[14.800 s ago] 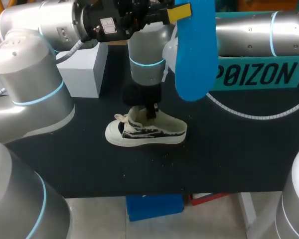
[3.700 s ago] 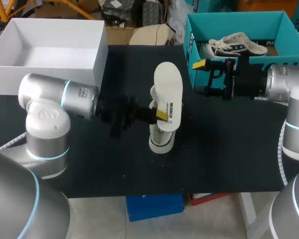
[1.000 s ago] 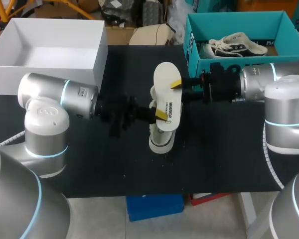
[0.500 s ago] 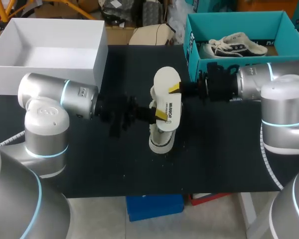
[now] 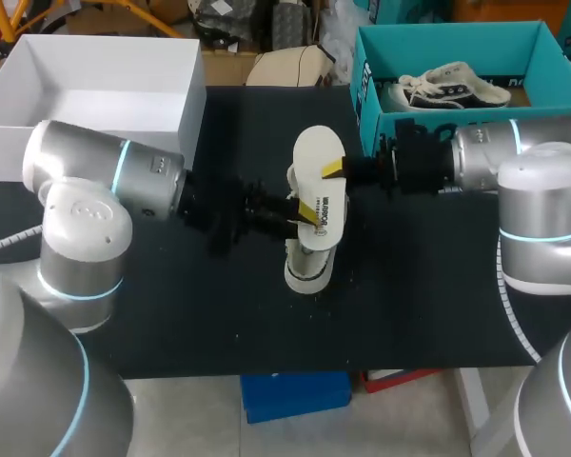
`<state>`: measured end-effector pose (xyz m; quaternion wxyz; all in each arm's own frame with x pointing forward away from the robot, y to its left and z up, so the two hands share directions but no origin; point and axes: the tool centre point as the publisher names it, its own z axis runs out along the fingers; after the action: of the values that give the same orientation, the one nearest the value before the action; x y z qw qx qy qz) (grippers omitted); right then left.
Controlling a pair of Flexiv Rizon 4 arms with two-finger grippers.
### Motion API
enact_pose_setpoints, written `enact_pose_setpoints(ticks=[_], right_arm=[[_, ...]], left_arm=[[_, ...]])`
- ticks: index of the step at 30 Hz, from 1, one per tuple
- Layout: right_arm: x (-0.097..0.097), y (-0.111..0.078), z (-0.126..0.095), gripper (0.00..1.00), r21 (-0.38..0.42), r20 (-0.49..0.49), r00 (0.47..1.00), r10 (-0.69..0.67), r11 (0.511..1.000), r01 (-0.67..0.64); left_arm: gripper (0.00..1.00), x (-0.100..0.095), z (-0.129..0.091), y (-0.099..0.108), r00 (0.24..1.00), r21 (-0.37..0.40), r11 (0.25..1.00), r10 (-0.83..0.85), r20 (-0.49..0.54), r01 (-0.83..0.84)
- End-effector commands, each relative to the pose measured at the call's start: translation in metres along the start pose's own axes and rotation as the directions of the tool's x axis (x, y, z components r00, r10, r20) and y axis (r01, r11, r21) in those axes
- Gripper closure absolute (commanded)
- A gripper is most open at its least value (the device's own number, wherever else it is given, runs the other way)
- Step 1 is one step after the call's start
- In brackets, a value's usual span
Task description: Take the shoe out of the shoebox, open the shoe tongue, remove and reinsert the insole, then place the shoe into the shoebox
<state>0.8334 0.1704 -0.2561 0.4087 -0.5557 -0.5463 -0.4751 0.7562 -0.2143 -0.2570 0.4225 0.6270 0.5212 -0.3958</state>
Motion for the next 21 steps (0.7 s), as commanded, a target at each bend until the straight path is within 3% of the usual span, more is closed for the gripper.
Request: enact_pose_setpoints(ticks=[1, 3, 7, 21], right_arm=[[0.0, 0.0, 0.001, 1.0, -0.001, 0.001, 1.0, 0.001, 1.0, -0.001], [0.0, 0.0, 0.001, 1.0, -0.001, 0.001, 1.0, 0.001, 1.0, -0.001], [0.0, 0.0, 0.001, 1.0, -0.001, 0.001, 1.0, 0.001, 1.0, -0.001], [0.0, 0.0, 0.001, 1.0, -0.001, 0.001, 1.0, 0.001, 1.0, -0.001]], left_arm=[[0.0, -0.012, -0.04, -0.028, 0.707, -0.109, 0.984, -0.176, -0.685, 0.139], [0.0, -0.013, -0.049, -0.035, 0.577, -0.121, 0.979, -0.195, -0.793, 0.164], [0.0, -0.017, -0.06, -0.042, 0.34, -0.162, 0.963, -0.229, -0.912, 0.214], [0.0, -0.048, -0.021, -0.02, 0.11, -0.191, 0.972, -0.206, -0.972, 0.134]])
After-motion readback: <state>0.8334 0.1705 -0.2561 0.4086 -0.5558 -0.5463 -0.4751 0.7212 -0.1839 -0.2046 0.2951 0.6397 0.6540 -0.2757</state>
